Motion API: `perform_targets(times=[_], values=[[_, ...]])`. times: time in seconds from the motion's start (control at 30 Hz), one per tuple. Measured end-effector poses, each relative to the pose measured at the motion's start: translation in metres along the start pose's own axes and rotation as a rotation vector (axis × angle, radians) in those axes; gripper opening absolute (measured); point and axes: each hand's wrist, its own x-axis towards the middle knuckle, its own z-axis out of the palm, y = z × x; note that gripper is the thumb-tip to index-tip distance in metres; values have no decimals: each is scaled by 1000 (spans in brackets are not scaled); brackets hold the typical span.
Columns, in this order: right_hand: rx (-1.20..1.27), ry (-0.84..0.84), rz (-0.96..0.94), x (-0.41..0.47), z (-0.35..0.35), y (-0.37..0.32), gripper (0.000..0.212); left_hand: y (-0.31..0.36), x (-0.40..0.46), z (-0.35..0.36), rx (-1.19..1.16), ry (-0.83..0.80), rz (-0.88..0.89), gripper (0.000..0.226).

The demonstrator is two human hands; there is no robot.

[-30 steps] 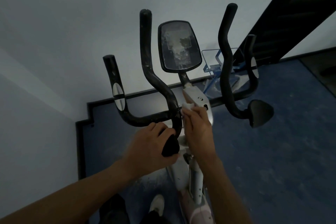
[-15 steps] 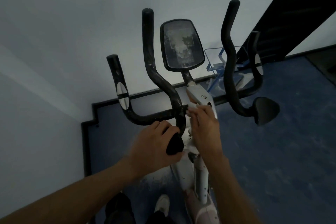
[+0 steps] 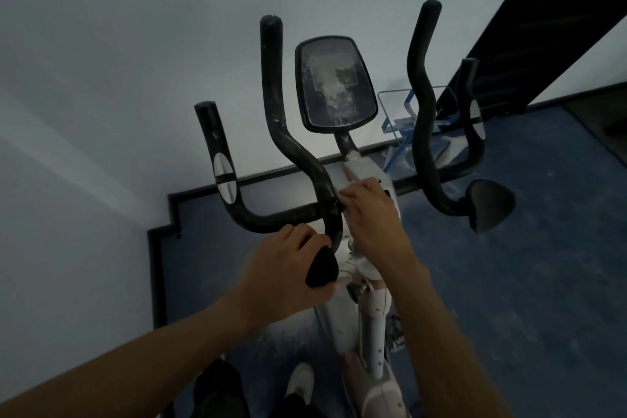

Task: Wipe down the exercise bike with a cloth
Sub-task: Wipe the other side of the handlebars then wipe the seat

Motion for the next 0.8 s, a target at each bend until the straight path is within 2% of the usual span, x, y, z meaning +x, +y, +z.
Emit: perform_targets(times=[0.1,0.23,0.33,0.4,0.47,0.6,0.67,0.73,0.8], values=[[-107,41,88,6,0,4,28,-1,0,1,-5,6,8,57],[-2,61,186,15,-7,-14,21,0,0,0,19,13,7,58],[146,-13,119,3,-13,-16,22,1,0,-1,19,17,5,57],[218,25,85,-5,-11,-11,22,1,0,-2,12,19,7,56],[201,67,126,-6,-9,-9,19,1,0,-2,8,19,3,56],[25,9,219,14,-7,-16,18,1,0,-1,26,11,5,56],[39,-16,214,19,-8,-19,17,1,0,0,26,15,11,56],[121,-31,150,9,-7,-18,21,0,0,0,20,21,16,56],[295,48,80,-13,-1,-15,21,0,0,1,13,18,18,55]])
